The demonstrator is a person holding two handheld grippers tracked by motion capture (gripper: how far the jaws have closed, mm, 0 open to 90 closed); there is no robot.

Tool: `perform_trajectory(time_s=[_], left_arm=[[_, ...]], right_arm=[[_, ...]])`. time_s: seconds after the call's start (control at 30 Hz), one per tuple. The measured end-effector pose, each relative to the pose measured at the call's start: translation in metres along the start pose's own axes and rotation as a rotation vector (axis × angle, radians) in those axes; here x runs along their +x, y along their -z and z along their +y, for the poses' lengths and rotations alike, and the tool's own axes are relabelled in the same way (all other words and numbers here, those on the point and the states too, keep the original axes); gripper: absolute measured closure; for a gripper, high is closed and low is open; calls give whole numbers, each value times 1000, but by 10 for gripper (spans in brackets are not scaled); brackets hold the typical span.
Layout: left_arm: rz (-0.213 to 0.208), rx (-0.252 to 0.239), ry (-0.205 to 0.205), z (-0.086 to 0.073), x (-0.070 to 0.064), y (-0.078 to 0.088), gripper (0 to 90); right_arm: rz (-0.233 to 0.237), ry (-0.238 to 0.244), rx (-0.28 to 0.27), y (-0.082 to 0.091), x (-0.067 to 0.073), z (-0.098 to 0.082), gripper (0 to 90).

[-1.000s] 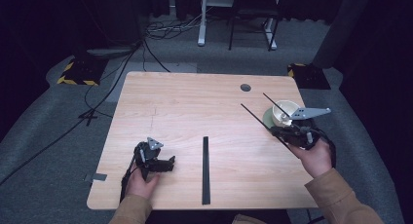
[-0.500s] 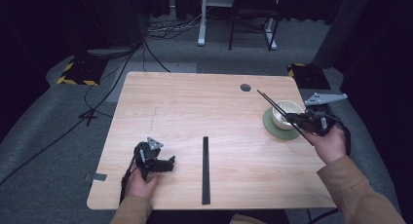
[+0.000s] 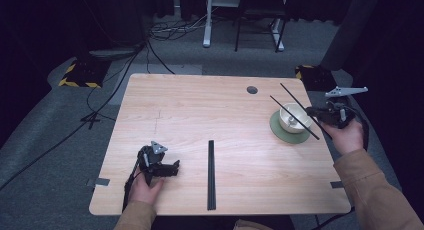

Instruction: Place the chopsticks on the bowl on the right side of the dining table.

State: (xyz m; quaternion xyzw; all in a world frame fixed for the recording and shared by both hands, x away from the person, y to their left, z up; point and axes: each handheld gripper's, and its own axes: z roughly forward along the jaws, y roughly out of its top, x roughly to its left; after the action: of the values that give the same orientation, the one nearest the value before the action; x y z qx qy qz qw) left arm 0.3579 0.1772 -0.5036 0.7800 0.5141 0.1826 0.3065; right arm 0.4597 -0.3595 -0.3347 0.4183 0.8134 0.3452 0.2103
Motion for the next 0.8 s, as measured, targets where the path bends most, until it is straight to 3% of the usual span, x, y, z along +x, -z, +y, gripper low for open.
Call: perform_trajectory(time_s=[0.57, 0.8], left_arm=[[-2, -1, -1, 0, 1, 0, 50], [-4, -3, 0, 0, 1, -1, 50]], right_arm=[[-8, -40, 44, -44, -36, -3, 860], [-2, -42, 59, -56, -43, -6, 860]])
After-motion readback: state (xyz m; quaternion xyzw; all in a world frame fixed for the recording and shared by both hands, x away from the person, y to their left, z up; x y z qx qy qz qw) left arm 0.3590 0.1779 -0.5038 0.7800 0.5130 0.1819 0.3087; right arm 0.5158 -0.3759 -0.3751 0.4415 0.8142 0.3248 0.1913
